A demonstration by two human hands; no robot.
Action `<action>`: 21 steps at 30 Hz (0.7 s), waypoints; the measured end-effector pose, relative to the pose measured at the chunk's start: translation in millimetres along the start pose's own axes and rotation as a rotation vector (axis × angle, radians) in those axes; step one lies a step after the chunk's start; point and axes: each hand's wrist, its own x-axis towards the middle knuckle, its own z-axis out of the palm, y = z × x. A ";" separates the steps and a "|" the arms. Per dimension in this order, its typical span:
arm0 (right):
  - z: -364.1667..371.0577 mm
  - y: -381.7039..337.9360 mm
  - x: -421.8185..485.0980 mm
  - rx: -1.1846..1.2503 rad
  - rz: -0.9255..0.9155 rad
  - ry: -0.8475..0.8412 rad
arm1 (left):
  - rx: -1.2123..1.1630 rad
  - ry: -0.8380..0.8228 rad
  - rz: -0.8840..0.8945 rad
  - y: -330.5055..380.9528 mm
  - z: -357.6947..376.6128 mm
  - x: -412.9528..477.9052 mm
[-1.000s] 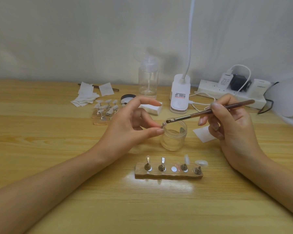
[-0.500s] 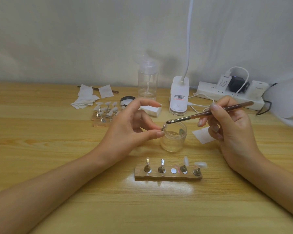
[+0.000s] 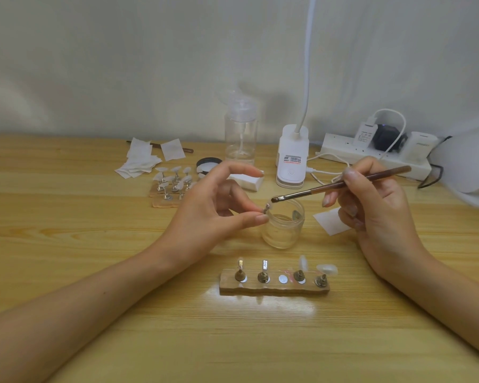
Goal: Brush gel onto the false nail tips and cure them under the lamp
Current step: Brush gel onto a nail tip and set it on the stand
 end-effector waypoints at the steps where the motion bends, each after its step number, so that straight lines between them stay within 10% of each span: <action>1: 0.4 0.0 -0.4 -0.002 -0.006 -0.014 | 0.003 0.000 0.001 0.2 0.0 -0.1; 21: 1.1 0.0 -2.9 -0.053 0.023 -0.008 | 0.007 -0.003 0.005 0.4 -0.4 -0.5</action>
